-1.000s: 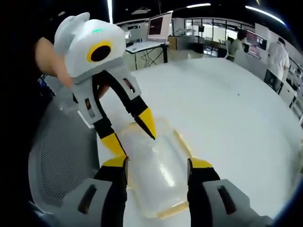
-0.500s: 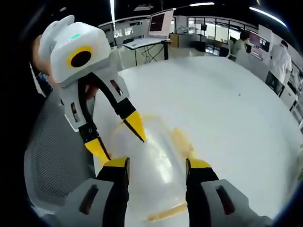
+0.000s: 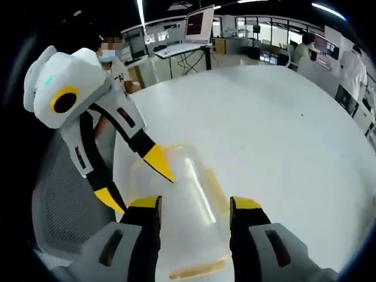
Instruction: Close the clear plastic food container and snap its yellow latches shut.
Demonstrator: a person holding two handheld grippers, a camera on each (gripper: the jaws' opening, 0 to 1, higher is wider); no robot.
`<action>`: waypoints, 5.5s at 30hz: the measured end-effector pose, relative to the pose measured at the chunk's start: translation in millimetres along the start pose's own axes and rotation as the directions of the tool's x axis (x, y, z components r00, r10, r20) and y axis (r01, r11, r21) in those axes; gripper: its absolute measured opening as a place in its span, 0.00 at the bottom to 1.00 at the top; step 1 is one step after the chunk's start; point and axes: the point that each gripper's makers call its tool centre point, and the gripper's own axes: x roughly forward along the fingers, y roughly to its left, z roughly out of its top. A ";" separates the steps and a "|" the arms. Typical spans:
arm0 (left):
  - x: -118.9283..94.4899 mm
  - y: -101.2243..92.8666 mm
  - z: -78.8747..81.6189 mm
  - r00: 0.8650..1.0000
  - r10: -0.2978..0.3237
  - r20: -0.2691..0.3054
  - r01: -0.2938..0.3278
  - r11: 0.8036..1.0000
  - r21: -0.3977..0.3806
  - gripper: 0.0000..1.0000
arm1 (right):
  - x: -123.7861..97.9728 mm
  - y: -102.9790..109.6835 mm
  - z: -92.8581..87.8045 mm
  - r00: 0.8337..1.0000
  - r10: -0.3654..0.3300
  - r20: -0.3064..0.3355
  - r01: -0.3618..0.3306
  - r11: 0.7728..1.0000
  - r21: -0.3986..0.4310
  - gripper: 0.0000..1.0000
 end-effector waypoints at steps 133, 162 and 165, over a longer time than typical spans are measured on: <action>4.5 18.6 -34.0 0.940 -0.001 -0.342 0.091 0.965 0.247 0.97 | -10.8 19.7 -48.8 0.962 -0.080 -0.261 -0.023 0.930 -0.368 0.93; 16.1 24.2 -47.9 0.914 -0.037 -0.405 0.151 0.956 0.254 0.88 | -5.3 15.3 -64.7 0.955 -0.058 -0.292 -0.057 0.928 -0.369 0.83; 17.2 25.7 -47.8 0.913 -0.035 -0.406 0.148 0.957 0.251 0.87 | -5.0 13.4 -66.1 0.952 -0.065 -0.300 -0.058 0.922 -0.382 0.82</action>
